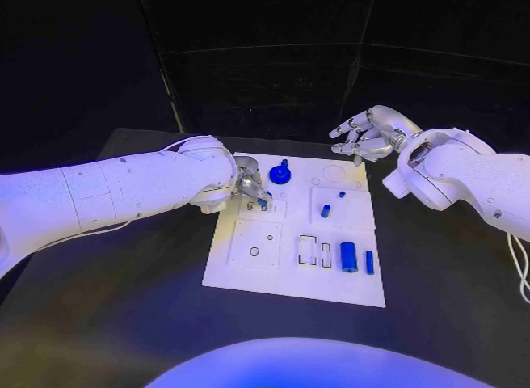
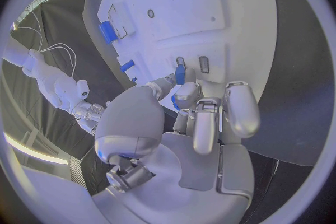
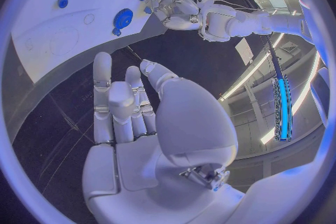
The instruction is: Assemble the parts on the task board
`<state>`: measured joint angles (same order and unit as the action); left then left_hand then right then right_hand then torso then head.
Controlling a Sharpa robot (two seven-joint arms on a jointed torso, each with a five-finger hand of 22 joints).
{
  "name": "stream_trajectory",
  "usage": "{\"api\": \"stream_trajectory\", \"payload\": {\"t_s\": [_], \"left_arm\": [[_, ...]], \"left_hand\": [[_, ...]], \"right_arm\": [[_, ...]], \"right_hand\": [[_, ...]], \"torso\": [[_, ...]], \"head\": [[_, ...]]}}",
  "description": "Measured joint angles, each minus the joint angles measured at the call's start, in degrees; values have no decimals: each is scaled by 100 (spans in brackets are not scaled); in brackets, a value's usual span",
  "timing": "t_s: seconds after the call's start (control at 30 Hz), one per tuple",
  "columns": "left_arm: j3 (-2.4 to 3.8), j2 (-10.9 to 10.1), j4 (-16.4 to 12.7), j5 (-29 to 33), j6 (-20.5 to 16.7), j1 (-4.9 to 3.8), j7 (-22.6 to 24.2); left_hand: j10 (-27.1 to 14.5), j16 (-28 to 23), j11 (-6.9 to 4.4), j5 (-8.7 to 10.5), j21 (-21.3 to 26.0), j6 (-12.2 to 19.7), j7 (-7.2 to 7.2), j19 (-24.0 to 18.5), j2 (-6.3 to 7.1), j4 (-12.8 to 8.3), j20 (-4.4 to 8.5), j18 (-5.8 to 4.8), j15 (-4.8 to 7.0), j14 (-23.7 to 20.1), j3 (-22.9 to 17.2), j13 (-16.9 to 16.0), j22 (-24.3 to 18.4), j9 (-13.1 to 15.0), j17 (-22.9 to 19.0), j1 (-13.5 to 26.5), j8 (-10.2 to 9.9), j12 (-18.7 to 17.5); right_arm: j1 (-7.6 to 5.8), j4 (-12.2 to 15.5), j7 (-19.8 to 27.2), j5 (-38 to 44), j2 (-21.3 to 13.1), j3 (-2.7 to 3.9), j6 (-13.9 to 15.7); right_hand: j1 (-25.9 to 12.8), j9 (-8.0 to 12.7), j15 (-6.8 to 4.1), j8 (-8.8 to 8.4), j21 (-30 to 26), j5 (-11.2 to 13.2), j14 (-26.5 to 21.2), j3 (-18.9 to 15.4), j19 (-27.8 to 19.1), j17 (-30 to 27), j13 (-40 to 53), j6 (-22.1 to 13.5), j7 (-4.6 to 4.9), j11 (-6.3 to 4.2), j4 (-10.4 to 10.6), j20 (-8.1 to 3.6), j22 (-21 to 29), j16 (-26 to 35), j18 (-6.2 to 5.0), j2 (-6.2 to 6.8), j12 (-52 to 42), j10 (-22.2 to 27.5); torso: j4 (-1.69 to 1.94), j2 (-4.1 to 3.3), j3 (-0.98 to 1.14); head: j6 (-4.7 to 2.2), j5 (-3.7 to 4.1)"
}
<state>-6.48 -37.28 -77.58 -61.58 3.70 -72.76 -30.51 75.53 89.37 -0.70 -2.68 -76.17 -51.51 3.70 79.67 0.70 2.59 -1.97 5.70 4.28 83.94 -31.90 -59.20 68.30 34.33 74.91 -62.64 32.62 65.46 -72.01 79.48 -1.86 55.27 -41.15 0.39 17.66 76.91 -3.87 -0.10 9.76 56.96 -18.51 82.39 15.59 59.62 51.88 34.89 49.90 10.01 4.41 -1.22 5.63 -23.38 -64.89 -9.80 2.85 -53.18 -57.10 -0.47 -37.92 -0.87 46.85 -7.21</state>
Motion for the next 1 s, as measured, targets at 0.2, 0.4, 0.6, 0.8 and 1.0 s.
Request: {"api": "stream_trajectory", "payload": {"t_s": [0.2,0.4,0.6,0.8,1.0], "left_arm": [[2,-11,-21,-7,54,-2,-6],[2,-27,-74,-13,128,-3,-15],[-4,-37,-106,-21,186,11,-37],[-1,-38,-110,-29,201,10,-46],[1,-37,-104,-33,226,9,-55]], "left_hand": [[0,0,1,1,0,0,1,0,1,-5,0,0,0,0,-5,0,0,0,0,1,23,0],[-1,0,1,2,0,0,1,0,7,-5,0,0,0,0,-5,-1,1,13,0,8,24,0],[-10,0,10,3,0,9,11,0,9,-6,0,0,0,0,-53,-1,1,22,0,23,24,0],[-10,0,10,3,0,10,12,0,12,-9,0,0,0,0,-55,-1,1,23,0,48,24,0],[-11,0,11,4,0,10,12,0,9,-17,0,0,0,0,-63,8,-3,22,0,58,49,0]], "right_arm": [[0,0,-1,2,0,0,-3],[0,1,-3,2,0,0,-12],[0,1,-4,3,6,0,-23],[1,-2,-4,3,14,0,-34],[1,-6,-6,3,17,0,-46]], "right_hand": [[0,0,0,0,0,0,0,0,0,0,0,0,0,0,0,0,0,0,0,0,0,0],[-24,0,0,0,0,0,0,14,0,-9,-5,0,0,21,-15,0,0,0,0,24,0,21],[-24,0,0,0,0,0,0,14,-3,-11,-5,0,0,21,-15,3,-1,9,0,24,0,21],[-24,0,0,0,0,0,0,14,-22,-15,-4,0,0,21,-15,22,4,21,0,24,0,21],[-24,0,0,0,0,0,0,14,-22,-14,-4,0,0,21,-15,22,4,21,0,24,0,20]], "torso": [[1,0,1],[1,2,0],[3,2,1],[3,1,1],[1,1,1]], "head": [[5,2],[18,7],[22,10],[22,-4],[31,-9]]}}
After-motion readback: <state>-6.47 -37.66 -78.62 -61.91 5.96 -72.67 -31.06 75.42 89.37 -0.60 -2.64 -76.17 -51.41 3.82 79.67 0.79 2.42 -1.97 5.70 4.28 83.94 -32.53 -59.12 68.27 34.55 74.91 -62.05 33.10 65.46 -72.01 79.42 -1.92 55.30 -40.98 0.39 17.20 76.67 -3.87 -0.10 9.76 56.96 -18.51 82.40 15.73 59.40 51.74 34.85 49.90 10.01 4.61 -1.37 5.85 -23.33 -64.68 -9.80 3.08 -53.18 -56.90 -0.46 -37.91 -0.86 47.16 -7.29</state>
